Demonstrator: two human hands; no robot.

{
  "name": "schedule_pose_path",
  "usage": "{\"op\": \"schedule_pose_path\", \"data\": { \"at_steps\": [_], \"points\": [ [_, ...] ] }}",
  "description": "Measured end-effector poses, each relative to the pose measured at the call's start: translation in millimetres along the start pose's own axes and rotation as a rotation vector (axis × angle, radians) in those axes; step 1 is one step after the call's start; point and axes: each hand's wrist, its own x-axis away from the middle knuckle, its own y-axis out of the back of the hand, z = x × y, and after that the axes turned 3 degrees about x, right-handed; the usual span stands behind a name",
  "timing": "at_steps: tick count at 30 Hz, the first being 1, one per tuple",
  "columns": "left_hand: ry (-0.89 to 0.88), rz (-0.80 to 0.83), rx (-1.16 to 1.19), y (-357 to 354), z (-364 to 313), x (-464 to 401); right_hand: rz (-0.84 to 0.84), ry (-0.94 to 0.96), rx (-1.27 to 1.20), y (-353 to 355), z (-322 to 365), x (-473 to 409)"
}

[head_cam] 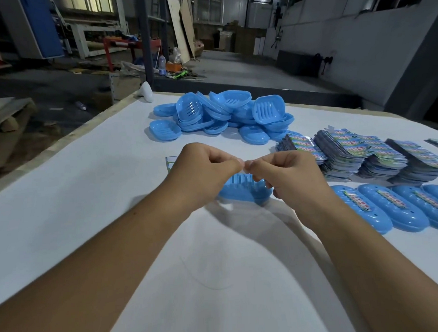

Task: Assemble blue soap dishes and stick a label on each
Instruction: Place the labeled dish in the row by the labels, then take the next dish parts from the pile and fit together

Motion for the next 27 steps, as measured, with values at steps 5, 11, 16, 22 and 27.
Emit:
{"op": "schedule_pose_path", "data": {
  "at_steps": [5, 11, 16, 22, 27],
  "points": [
    [0.025, 0.034, 0.029, 1, 2, -2, 0.017, 0.008, -0.043, 0, 0, 0],
    [0.031, 0.04, 0.061, 2, 7, -6, 0.082, 0.069, -0.089, 1, -1, 1],
    [0.015, -0.054, 0.06, 3, 11, -11, -0.026, 0.083, 0.034, 1, -3, -3],
    [0.096, -0.113, 0.102, 3, 15, -19, -0.08, -0.017, 0.082, 6, -9, -7],
    [0.116, -0.08, 0.152, 1, 16, -19, -0.042, -0.029, 0.079, 3, -10, -8]
  ]
}}
